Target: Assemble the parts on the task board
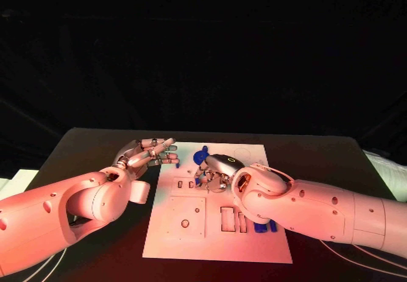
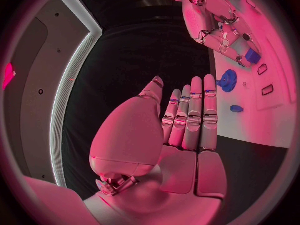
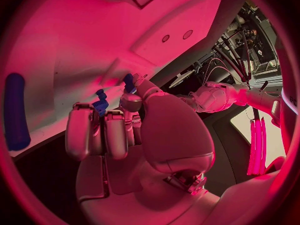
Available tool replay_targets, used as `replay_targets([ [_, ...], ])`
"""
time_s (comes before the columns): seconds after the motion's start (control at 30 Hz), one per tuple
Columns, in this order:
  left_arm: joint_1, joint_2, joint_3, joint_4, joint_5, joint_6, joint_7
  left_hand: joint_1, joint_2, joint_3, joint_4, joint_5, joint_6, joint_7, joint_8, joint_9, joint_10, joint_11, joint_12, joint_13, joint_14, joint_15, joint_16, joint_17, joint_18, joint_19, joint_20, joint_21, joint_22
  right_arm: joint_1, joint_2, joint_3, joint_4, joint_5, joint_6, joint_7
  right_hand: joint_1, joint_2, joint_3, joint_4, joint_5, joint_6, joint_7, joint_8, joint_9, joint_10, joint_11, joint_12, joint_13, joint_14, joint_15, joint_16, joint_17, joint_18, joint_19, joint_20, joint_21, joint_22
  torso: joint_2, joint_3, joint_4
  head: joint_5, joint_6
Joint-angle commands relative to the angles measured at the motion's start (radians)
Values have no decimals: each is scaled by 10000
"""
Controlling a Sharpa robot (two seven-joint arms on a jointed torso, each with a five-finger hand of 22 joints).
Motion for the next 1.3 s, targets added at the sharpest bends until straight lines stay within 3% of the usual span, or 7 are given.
replay_targets([
  [0.03, 5, 27, 6, 29, -2, 204, 131, 20, 93, -8, -47, -59, 62, 17, -63, 5, 43, -1, -20, 4, -59, 11, -58, 11, 107, 1, 34, -26, -17, -48, 75, -7, -33, -359, 281, -133, -117, -19, 56, 17, 40, 95, 24, 64, 34, -85, 12, -37, -6, 683, -61, -28, 726, -83, -12, -37, -63, -9, 0, 14, -12, 30, -44],
  [0.5, 5, 18, 6, 42, -2, 226, 103, 27, 104, -1, -65, -60, 72, 16, -68, 6, 56, -3, -28, 5, -59, 11, -71, 26, 107, 0, 34, -28, -18, -104, 125, -10, -114, -552, 531, -315, -208, -109, 32, 22, 50, 70, 37, 36, 29, -131, 20, -145, -77, 679, -56, -45, 708, -76, -27, -33, -86, -43, 3, 20, -18, 58, -120],
  [0.7, 5, 24, 6, 46, -2, 235, 92, 27, 104, -1, -65, -60, 72, 16, -68, 6, 56, -3, -28, 5, -59, 11, -71, 26, 107, 0, 34, -28, -18, -106, 156, -10, -117, -616, 665, -400, -364, -291, -33, 42, 84, -62, 98, -59, -1, -293, 66, -452, -287, 663, -24, -92, 649, -68, -56, -13, -127, -101, -3, 16, -26, 47, -148],
  [0.9, 5, 23, 6, 46, -2, 242, 82, 27, 104, -1, -65, -60, 72, 16, -68, 6, 56, -3, -28, 5, -59, 11, -71, 26, 107, 0, 34, -28, -18, -106, 158, -10, -131, -645, 675, -464, -540, -558, -131, 82, 166, -649, 322, -415, -134, -660, 250, -997, -675, 645, 120, -140, 603, -53, -117, 95, -204, -214, -4, 20, -20, 48, -160],
  [1.3, 5, 25, 6, 32, -2, 258, 61, 27, 104, -1, -65, -60, 72, 16, -68, 6, 56, -3, -28, 5, -59, 11, -71, 26, 107, 0, 34, -28, -18, -107, 173, -11, -107, -651, 643, -435, -858, -830, -456, 238, 476, -740, 361, -472, -130, -788, 312, -1107, -785, 627, 190, -198, 548, -31, -160, 190, -263, -295, -6, 14, -19, 30, -211],
])
